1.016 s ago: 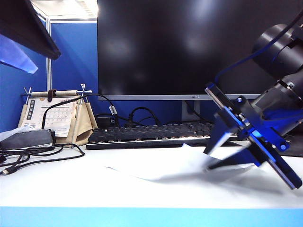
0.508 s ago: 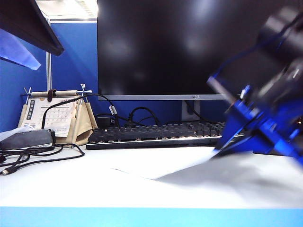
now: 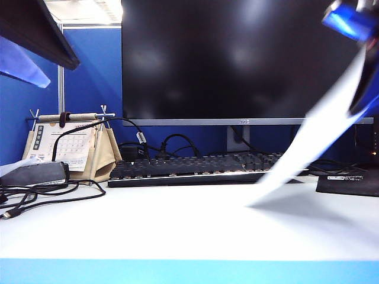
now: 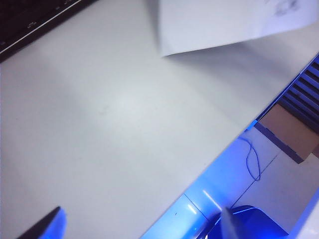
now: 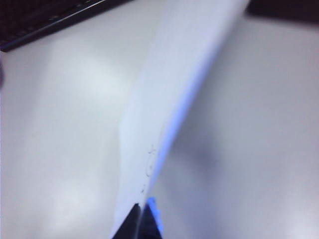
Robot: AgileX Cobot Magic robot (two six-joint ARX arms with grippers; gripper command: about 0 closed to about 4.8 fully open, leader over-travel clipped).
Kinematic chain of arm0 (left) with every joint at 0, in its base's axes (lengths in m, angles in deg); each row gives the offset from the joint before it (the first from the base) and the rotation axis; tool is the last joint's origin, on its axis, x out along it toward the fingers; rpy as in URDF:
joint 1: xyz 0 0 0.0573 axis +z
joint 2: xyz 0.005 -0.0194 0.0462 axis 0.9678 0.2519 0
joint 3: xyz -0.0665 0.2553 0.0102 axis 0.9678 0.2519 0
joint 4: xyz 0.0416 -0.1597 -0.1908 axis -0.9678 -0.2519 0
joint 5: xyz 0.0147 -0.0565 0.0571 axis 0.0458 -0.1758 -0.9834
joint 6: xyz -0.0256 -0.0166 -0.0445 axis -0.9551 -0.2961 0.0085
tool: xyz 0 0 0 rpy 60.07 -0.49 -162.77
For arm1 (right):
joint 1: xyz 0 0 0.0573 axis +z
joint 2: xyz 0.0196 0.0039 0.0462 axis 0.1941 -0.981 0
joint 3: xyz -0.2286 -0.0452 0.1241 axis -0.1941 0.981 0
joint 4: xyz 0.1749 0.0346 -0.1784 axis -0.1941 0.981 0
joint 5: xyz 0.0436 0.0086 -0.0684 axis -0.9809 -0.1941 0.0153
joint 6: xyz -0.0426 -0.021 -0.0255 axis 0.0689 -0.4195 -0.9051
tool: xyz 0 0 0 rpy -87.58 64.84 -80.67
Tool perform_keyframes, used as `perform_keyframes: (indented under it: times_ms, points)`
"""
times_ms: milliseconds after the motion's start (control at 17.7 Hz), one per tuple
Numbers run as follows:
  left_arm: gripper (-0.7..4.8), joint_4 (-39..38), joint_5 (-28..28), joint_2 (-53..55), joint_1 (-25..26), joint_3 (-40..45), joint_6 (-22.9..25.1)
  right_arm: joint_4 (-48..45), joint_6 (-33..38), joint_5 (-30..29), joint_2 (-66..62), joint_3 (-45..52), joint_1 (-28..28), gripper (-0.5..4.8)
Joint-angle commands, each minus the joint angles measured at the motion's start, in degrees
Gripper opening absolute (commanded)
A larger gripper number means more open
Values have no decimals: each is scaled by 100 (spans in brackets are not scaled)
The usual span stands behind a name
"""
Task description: Put a wrinkled paper upside down.
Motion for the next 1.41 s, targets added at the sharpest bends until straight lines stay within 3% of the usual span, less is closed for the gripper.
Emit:
perform_keyframes:
  times_ms: [56,282,564,733,1016,1185,1411]
  points:
    - [409,55,63,-4,0,-42,26,933,-1298,951,24,-922,15,-6]
    - [409,181,81,-4,0,-55,26,1217,-3235,1932,11,-1685,15,-6]
    - [409,179,74,-4,0,-55,26,1733,-4483,2385,-79,-1685,79,-7]
    - [408,184,48,-2,0,-55,26,1486,-5571,2916,-332,-1685,566,-7]
    - [408,205,17,-2,0,-55,26,1132,-5923,2931,-951,-1674,1196,-7]
    - [408,205,15,-4,0,-55,22,1193,-6050,2931,-1292,-1674,1294,-7]
    - [408,212,17,-2,0,-55,24,74,-6649,3281,-1397,-1687,1209,-6]
